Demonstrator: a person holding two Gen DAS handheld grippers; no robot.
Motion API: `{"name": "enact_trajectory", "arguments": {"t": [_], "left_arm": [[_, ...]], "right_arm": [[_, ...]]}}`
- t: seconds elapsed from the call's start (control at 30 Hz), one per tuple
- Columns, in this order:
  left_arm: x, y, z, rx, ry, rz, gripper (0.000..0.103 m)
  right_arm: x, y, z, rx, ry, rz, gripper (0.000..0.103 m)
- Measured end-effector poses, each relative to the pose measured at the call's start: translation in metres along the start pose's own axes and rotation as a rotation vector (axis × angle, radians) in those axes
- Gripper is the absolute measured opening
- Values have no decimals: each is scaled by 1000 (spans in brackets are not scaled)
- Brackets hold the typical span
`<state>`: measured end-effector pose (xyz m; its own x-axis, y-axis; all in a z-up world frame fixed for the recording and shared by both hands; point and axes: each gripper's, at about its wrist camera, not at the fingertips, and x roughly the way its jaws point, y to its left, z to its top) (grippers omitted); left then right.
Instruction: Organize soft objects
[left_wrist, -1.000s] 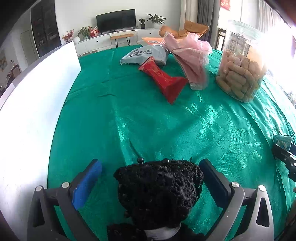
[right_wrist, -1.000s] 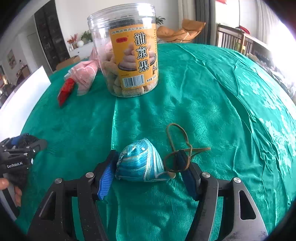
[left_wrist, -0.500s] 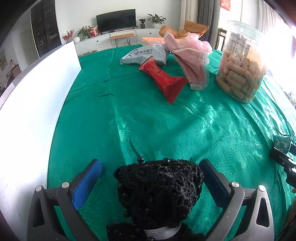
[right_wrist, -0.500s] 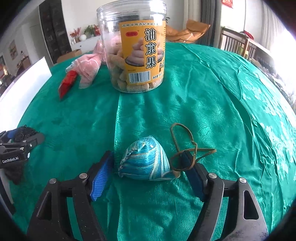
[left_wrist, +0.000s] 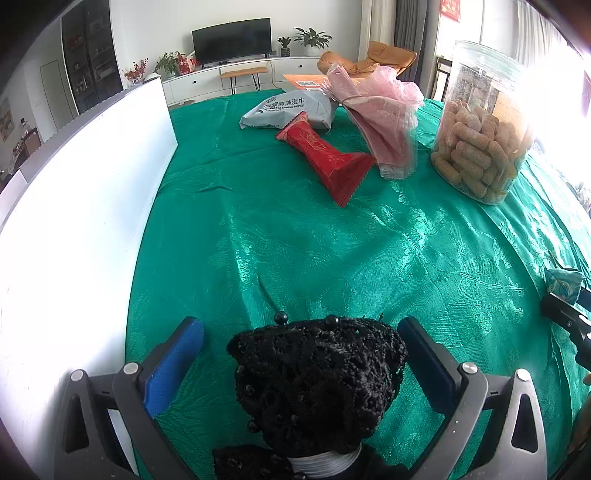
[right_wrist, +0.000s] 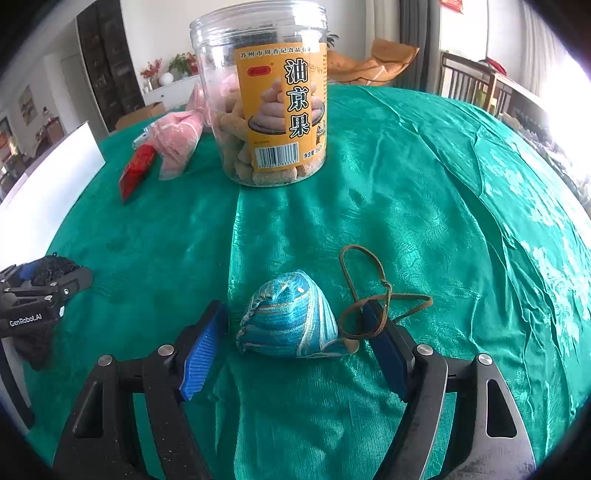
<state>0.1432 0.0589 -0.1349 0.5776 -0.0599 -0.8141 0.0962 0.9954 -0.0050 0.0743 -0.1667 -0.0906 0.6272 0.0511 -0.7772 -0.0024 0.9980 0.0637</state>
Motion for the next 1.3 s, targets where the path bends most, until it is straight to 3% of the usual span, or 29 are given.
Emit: {"name": "enact_trajectory", "arguments": {"t": [1.3], "left_arm": [[-1,1,0,-4,1,1,103]], "right_arm": [[-7,-19,-4,84,-21,82,78]]}}
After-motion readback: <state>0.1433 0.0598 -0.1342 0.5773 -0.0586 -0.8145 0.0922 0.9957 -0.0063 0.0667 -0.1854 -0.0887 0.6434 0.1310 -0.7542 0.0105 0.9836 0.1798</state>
